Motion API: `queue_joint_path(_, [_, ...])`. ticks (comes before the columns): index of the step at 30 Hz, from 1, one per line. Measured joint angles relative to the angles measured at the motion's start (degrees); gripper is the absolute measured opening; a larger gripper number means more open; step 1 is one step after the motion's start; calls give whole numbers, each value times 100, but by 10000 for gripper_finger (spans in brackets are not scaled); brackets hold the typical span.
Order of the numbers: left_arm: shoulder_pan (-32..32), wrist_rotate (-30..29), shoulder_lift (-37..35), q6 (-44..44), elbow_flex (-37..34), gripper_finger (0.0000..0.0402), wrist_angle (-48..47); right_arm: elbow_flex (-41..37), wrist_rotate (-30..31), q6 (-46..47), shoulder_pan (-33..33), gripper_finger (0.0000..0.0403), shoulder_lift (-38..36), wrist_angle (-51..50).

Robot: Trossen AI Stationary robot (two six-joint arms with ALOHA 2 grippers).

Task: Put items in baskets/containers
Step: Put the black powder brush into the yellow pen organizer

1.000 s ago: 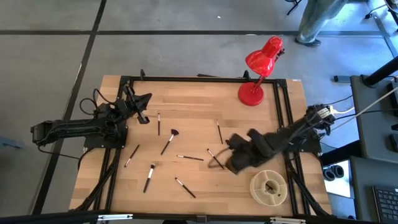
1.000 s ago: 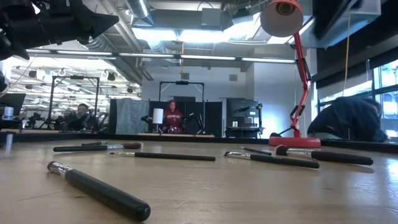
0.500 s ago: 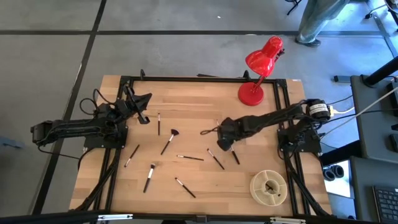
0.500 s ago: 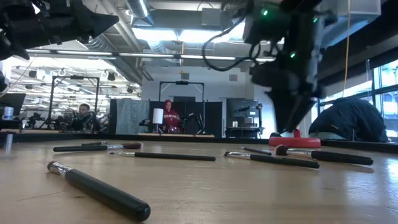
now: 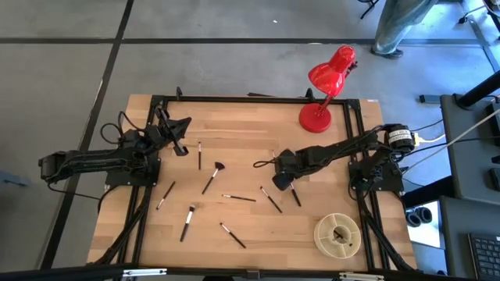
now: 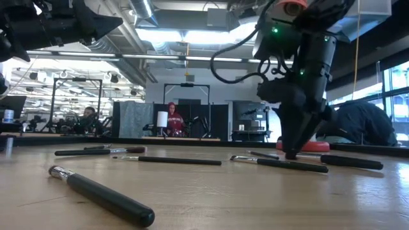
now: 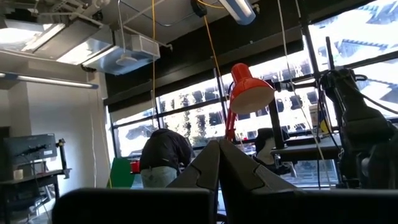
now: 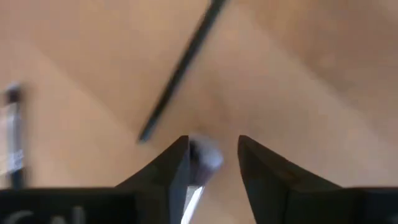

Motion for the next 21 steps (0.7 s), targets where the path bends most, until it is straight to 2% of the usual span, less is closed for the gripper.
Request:
queue_joint_path(5, [-2, -4, 1, 1, 0, 5, 0, 0, -358, 12, 44, 95, 67, 4])
queue_joint_path(8, [-1, -4, 2, 0, 0, 5, 0, 2, -315, 8, 68, 73, 152, 15])
queue_joint_path(13, [-2, -7, 1, 1, 0, 2, 2, 27, -164, -193, 76, 14, 175, 242])
queue_joint_path(17, [-1, -8, 2, 1, 0, 5, 3, 203, -12, -358, 258, 14, -9, 53])
queue_joint_path(21, [-1, -9, 2, 2, 0, 4, 2, 566, 525, -626, 806, 7, -608, -515])
